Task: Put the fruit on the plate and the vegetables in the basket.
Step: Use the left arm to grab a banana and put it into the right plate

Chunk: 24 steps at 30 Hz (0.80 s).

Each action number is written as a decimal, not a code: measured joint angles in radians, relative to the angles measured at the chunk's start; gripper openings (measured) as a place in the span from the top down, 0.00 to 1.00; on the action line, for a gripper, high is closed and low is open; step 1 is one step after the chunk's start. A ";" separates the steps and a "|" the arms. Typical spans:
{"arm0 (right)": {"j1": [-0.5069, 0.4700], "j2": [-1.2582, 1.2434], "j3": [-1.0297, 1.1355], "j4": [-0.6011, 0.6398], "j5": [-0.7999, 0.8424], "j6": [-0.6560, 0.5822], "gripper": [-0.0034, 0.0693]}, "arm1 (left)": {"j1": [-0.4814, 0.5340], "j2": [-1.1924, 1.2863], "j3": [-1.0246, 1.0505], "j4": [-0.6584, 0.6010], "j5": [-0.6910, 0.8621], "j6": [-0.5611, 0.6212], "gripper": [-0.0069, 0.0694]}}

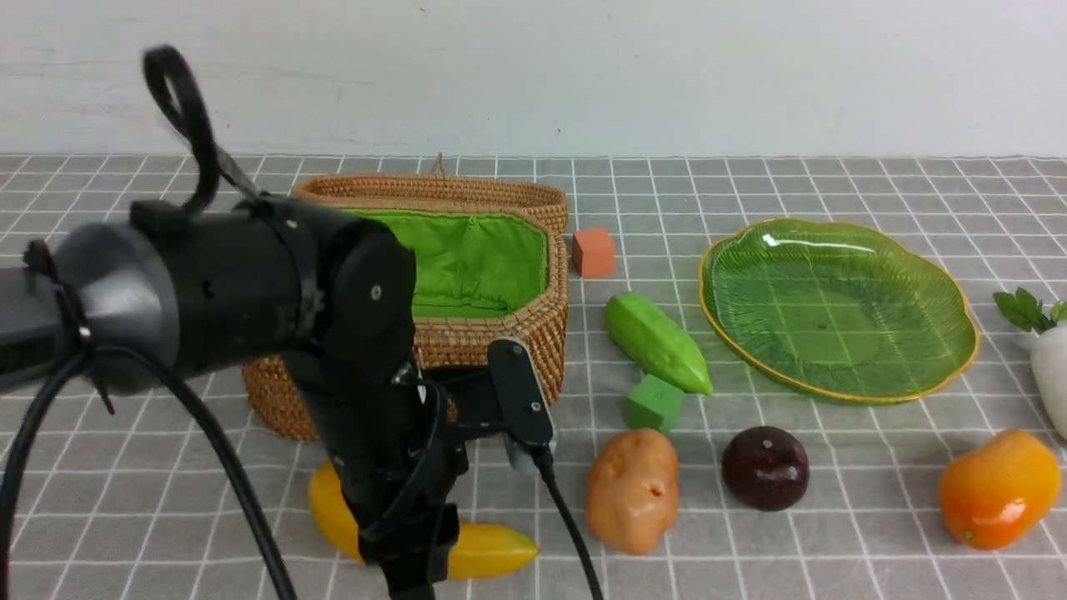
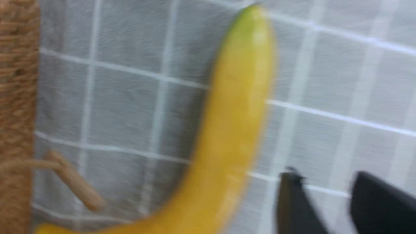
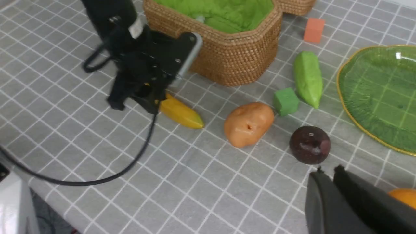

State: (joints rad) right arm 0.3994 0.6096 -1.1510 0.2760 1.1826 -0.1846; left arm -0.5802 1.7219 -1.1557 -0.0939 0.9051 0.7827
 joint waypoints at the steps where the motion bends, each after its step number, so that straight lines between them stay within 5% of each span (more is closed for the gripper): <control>1: 0.000 0.000 0.000 0.008 0.004 0.000 0.88 | 0.001 0.016 0.004 0.014 -0.029 0.001 0.36; 4: 0.000 0.000 0.000 0.022 0.016 0.000 0.88 | 0.001 0.065 0.007 0.044 -0.104 0.012 0.20; 7: 0.000 0.000 0.000 0.025 0.017 0.000 0.88 | 0.001 0.121 0.007 0.079 -0.166 0.039 0.17; 10: 0.000 0.000 0.000 0.026 0.017 0.000 0.88 | 0.001 0.147 0.008 0.102 -0.189 0.048 0.27; 14: 0.000 0.000 0.000 0.032 0.020 0.000 0.88 | 0.000 0.148 0.008 0.110 -0.191 0.036 0.53; 21: 0.000 0.000 0.000 0.018 0.021 0.019 0.88 | -0.027 0.128 -0.052 0.119 -0.046 -0.094 0.51; 24: 0.000 0.000 0.000 -0.085 0.022 0.119 0.88 | -0.108 0.053 -0.151 0.115 0.029 -0.207 0.51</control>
State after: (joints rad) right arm 0.3994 0.6093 -1.1510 0.1912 1.2046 -0.0652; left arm -0.6885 1.7750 -1.3071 0.0211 0.9337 0.5756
